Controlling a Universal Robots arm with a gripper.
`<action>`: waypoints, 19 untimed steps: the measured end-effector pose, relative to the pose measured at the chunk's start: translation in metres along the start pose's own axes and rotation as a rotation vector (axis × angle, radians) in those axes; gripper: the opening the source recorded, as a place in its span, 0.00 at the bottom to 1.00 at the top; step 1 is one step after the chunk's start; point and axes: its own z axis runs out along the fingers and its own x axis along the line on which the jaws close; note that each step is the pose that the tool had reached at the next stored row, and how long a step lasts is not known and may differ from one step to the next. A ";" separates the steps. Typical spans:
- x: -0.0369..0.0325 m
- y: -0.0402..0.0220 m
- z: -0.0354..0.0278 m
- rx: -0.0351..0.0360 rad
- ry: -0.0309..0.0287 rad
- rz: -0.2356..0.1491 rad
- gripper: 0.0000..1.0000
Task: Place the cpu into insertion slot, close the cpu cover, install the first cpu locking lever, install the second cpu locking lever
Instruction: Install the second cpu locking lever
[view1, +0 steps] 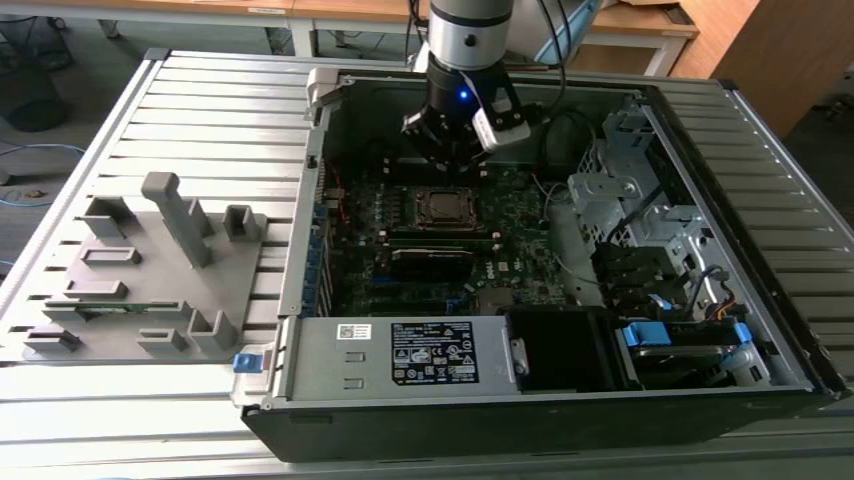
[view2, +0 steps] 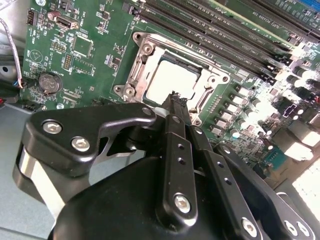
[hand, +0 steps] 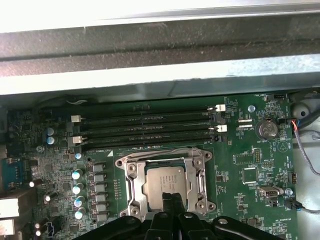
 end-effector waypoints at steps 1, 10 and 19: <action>0.0000 -0.0004 0.0000 0.0000 0.0000 0.000 0.10; -0.0005 -0.0047 0.0001 0.0000 0.0000 0.000 0.10; -0.0008 -0.0083 -0.0002 0.0000 0.0000 0.000 0.10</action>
